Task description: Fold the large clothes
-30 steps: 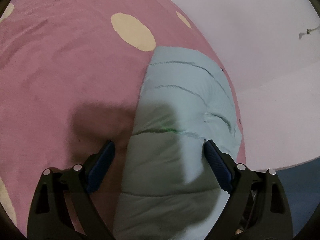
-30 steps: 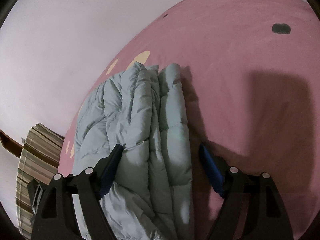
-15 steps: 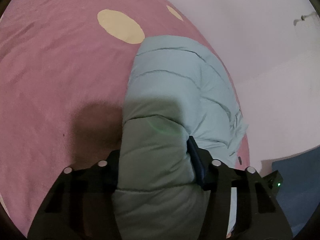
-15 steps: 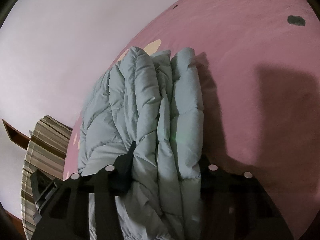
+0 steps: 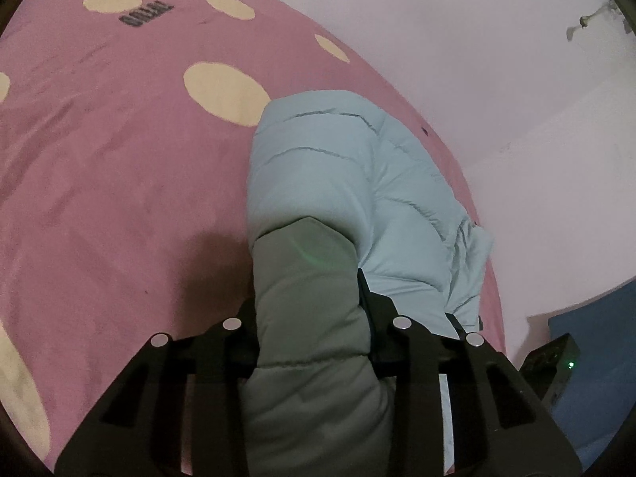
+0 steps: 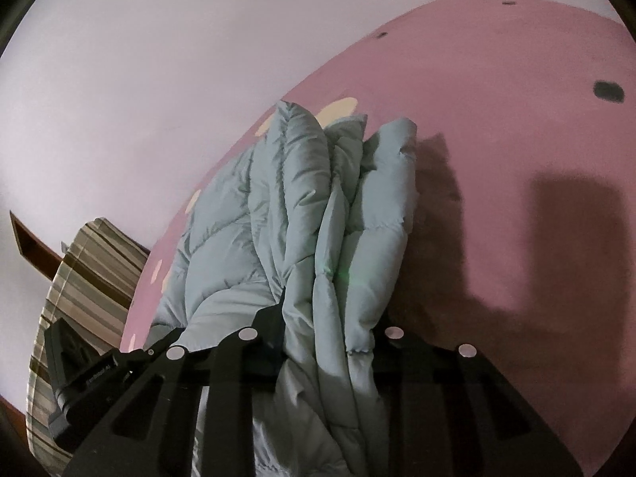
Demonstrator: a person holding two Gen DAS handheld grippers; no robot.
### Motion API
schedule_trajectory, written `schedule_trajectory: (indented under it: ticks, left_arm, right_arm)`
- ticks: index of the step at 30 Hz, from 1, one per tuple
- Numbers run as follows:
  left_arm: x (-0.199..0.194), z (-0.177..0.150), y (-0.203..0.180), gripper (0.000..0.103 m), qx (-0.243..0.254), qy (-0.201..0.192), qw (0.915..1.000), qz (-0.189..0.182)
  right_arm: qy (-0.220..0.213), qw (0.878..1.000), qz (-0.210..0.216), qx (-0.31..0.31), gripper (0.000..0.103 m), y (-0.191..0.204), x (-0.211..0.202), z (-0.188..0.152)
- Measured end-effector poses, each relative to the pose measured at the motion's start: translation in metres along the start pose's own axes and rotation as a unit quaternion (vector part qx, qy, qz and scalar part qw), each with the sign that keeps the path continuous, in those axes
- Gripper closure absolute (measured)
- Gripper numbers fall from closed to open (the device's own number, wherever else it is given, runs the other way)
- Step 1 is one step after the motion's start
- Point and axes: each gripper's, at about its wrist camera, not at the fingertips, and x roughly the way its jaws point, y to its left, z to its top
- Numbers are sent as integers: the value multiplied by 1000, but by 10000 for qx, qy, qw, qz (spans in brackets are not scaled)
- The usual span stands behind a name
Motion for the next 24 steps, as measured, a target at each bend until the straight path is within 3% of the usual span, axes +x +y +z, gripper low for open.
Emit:
schedule_trajectory:
  ticks: [13,19,24]
  left_arm:
    - [-38,52,13,70,47,-592,9981,187]
    - [-33,94,22,70,130,-860,9954,398]
    - [-17,108,42,70,32,-757,9957,529]
  right_arm:
    - [-85,9977,442,-510,78,66,40,30]
    - [-81,9959,561,-706,78,93,79,45]
    - [97,9964,505,-678,78,94,113,47]
